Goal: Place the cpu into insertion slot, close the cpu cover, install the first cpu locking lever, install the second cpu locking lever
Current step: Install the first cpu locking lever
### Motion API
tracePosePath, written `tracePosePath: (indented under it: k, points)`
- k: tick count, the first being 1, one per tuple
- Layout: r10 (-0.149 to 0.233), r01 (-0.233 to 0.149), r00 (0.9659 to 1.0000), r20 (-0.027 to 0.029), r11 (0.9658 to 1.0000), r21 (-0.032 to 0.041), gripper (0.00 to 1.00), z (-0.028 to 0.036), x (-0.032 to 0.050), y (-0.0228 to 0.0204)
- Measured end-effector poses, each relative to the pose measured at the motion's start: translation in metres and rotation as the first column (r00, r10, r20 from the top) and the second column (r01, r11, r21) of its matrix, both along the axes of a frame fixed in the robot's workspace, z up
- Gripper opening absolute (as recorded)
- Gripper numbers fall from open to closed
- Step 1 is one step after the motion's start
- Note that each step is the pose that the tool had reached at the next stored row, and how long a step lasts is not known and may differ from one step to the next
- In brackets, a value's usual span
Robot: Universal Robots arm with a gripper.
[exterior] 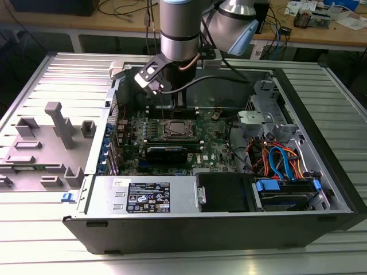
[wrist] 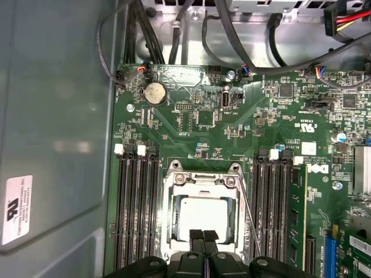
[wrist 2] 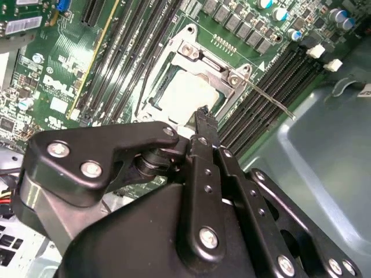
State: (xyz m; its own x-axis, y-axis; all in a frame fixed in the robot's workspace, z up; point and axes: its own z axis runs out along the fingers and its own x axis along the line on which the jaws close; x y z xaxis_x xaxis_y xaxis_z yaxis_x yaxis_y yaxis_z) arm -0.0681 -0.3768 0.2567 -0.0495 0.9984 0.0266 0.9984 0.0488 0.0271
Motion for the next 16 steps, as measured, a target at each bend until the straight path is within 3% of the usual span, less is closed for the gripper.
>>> tracePosePath:
  k: [5, 10, 16]
  points:
    - [0.000, 0.000, 1.0000, -0.0027, 1.0000, 0.0029, 0.11, 0.0104, 0.0001, 0.0000]
    - [0.000, 0.000, 1.0000, -0.0079, 1.0000, 0.0048, 0.11, 0.0250, 0.0001, 0.0000]
    - [0.009, -0.009, 0.9999, -0.0081, 0.9999, 0.0053, 0.11, 0.0256, 0.0001, 0.0000]
